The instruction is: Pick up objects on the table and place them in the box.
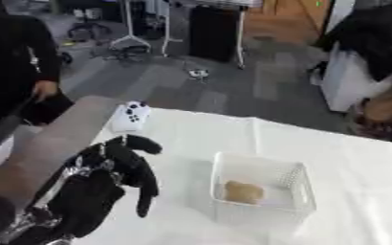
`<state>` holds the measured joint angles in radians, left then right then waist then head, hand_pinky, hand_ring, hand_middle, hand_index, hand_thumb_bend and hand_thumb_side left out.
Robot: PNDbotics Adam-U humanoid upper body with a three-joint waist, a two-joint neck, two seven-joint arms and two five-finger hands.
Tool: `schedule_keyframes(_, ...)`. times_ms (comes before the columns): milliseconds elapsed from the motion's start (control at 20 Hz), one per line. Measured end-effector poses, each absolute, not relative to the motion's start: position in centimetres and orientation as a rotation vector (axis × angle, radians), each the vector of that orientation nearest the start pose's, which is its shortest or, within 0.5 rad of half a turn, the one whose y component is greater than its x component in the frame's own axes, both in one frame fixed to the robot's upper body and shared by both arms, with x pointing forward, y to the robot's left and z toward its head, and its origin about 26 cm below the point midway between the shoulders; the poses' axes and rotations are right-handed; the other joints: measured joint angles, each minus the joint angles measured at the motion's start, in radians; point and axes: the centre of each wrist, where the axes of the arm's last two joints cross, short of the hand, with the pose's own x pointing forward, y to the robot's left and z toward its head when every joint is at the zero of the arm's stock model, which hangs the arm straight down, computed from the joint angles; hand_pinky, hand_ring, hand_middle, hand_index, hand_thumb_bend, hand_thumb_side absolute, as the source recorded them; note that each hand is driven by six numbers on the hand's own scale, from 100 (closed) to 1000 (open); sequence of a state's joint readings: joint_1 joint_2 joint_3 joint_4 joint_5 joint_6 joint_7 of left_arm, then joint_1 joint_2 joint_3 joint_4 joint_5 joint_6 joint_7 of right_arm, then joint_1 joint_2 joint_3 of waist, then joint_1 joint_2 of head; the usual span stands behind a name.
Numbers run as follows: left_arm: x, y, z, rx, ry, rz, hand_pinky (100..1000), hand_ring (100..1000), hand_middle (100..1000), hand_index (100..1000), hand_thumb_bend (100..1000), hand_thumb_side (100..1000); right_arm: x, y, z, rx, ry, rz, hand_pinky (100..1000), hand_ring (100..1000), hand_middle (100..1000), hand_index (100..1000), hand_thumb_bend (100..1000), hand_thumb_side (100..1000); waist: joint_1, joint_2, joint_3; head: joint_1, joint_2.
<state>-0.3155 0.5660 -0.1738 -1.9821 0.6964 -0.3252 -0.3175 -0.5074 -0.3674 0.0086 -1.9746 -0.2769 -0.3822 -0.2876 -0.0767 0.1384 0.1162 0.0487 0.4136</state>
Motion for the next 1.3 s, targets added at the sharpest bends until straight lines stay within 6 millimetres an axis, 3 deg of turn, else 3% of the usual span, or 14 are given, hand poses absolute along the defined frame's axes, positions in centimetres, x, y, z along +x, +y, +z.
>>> schedule_keyframes(300, 29.82, 25.68, 19.84, -0.756, -2.324, -0.633, 306, 560, 760, 734, 576, 855, 31.43, -24.65, 25.79, -0.195, 3.384, 0.214, 363, 481, 522, 638, 195, 1000, 0.002, -0.013, -0.004, -0.082, 0.063)
schedule_keyframes(500, 29.83, 25.67, 19.88, -0.758, -2.324, -0.630, 305, 561, 760, 734, 574, 859, 31.40, -25.08, 25.68, -0.163, 3.357, 0.212, 374, 482, 524, 631, 187, 1000, 0.002, -0.016, -0.004, -0.102, 0.091)
schedule_keyframes(1300, 29.83, 25.67, 19.88, -0.759, -2.323, -0.631, 304, 561, 761, 734, 572, 860, 31.42, -24.89, 25.62, -0.220, 3.252, 0.009, 330, 455, 519, 598, 193, 1000, 0.007, -0.016, -0.010, -0.128, 0.116)
